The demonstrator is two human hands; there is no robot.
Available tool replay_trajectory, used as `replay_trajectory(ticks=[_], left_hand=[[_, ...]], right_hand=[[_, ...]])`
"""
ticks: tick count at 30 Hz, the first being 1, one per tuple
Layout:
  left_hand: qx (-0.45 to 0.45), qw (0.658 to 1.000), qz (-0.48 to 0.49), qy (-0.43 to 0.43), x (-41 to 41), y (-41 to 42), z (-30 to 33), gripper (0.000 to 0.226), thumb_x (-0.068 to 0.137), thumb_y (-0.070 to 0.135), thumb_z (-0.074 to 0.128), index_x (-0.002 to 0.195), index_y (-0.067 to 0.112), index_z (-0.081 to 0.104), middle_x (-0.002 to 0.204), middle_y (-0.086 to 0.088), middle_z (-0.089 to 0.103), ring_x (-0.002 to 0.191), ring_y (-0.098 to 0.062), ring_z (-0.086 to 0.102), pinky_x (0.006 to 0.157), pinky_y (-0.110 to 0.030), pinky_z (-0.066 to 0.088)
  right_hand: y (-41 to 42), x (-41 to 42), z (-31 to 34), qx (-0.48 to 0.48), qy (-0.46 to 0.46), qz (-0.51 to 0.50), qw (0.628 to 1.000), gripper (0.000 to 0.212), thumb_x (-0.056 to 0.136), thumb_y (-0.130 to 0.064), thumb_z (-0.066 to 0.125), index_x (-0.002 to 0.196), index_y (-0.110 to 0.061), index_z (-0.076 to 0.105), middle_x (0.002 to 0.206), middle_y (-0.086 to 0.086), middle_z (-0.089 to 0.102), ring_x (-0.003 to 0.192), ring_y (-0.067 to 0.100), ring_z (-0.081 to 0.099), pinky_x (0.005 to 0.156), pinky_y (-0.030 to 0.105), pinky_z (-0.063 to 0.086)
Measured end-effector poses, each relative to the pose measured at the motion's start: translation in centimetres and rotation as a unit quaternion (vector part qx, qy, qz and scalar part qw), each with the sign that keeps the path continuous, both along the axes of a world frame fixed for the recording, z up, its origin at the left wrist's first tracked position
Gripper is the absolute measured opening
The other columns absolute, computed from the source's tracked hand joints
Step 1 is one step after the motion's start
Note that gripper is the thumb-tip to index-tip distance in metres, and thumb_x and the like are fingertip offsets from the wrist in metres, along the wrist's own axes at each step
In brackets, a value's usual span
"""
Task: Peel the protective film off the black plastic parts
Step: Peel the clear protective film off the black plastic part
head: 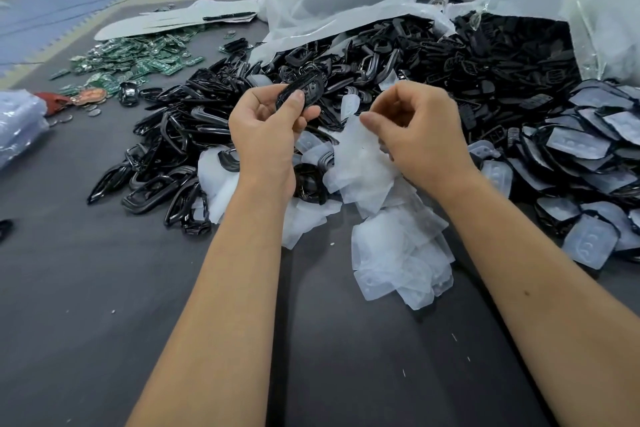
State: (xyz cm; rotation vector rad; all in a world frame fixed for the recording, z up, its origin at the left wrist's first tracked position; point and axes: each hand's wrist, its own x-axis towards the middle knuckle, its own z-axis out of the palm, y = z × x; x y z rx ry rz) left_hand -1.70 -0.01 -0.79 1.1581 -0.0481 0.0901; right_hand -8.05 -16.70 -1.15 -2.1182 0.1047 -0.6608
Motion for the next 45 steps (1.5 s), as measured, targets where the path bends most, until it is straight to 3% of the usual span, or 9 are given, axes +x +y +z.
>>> replay_trajectory(ticks=[5,9,16,20,26,36,40,43,45], left_hand=[[0.001,1.0,-0.004,0.005,0.0,0.0,-0.1,0.016,0.094,-0.005,0.068,0.095,0.008,0.06,0.097,-0.015,0.058,0.065,-0.016,0.072,0.059,-0.019,0.051],[0.002,1.0,-0.004,0.007,0.0,0.0,-0.2,0.015,0.094,-0.006,0.068,0.097,0.007,0.06,0.099,-0.018,0.055,0.064,-0.015,0.071,0.059,-0.02,0.052],[-0.01,1.0,-0.009,0.014,-0.2,0.1,-0.1,0.015,0.093,-0.005,0.069,0.097,0.007,0.061,0.095,-0.015,0.057,0.065,-0.016,0.071,0.06,-0.019,0.052],[-0.074,0.992,-0.098,0.042,-0.4,0.5,0.3,0.015,0.095,-0.005,0.066,0.095,0.009,0.061,0.079,-0.004,0.067,0.067,-0.016,0.071,0.057,-0.016,0.05],[0.02,0.969,-0.247,0.015,-1.3,0.1,0.3,0.016,0.094,-0.007,0.064,0.091,0.008,0.063,0.084,-0.009,0.075,0.066,-0.017,0.069,0.056,-0.015,0.051],[0.068,0.973,-0.222,0.007,-1.2,0.0,-0.2,0.016,0.091,-0.006,0.069,0.087,0.009,0.065,0.079,-0.007,0.075,0.067,-0.019,0.073,0.055,-0.015,0.05],[0.005,0.977,-0.211,0.018,-1.0,0.3,-0.1,0.016,0.091,-0.007,0.068,0.088,0.008,0.064,0.076,-0.006,0.073,0.066,-0.019,0.073,0.054,-0.014,0.052],[0.023,0.975,-0.219,0.01,-0.9,0.6,-0.2,0.017,0.091,-0.007,0.068,0.088,0.01,0.065,0.077,-0.006,0.073,0.066,-0.019,0.073,0.056,-0.015,0.052],[0.054,0.97,-0.237,0.0,-1.0,0.7,-0.2,0.018,0.091,-0.006,0.069,0.086,0.012,0.067,0.08,-0.009,0.075,0.066,-0.019,0.073,0.056,-0.016,0.052]], right_hand=[[0.2,-0.3,0.0,-0.099,0.039,0.075,0.991,0.023,0.086,-0.039,0.083,0.097,-0.02,0.075,0.091,-0.013,0.068,0.079,0.0,0.061,0.07,0.011,0.046],[0.7,-0.5,-0.3,-0.147,0.114,0.139,0.973,0.031,0.075,-0.044,0.09,0.094,-0.023,0.079,0.096,-0.009,0.066,0.091,0.009,0.059,0.079,0.024,0.046],[0.8,-0.4,0.2,0.09,-0.02,0.08,0.993,0.017,0.096,-0.014,0.073,0.083,-0.004,0.071,0.071,0.018,0.068,0.058,0.013,0.054,0.056,0.03,0.047],[0.6,-0.1,0.1,0.206,-0.029,0.06,0.976,0.012,0.098,-0.01,0.068,0.087,-0.014,0.068,0.063,0.001,0.067,0.054,0.013,0.059,0.048,0.026,0.048],[0.4,0.3,-0.4,0.224,-0.045,0.031,0.973,0.013,0.095,-0.007,0.07,0.083,-0.008,0.064,0.058,-0.003,0.066,0.048,0.011,0.06,0.046,0.024,0.049],[0.1,0.5,-0.5,0.257,-0.067,0.002,0.964,0.015,0.095,-0.013,0.074,0.088,-0.002,0.067,0.068,0.007,0.073,0.058,0.017,0.065,0.054,0.027,0.056],[-0.2,0.4,-0.8,0.172,-0.045,-0.04,0.983,0.013,0.092,-0.019,0.078,0.097,-0.009,0.072,0.084,0.012,0.073,0.064,0.019,0.062,0.06,0.033,0.056],[-0.1,0.1,-0.6,0.008,-0.061,-0.07,0.996,0.024,0.092,-0.029,0.078,0.113,-0.019,0.072,0.11,-0.002,0.066,0.084,0.008,0.06,0.081,0.018,0.05],[0.1,-0.1,-0.1,0.057,-0.063,-0.016,0.996,0.017,0.099,-0.029,0.07,0.107,-0.015,0.074,0.106,0.002,0.068,0.08,0.009,0.06,0.074,0.022,0.05]])
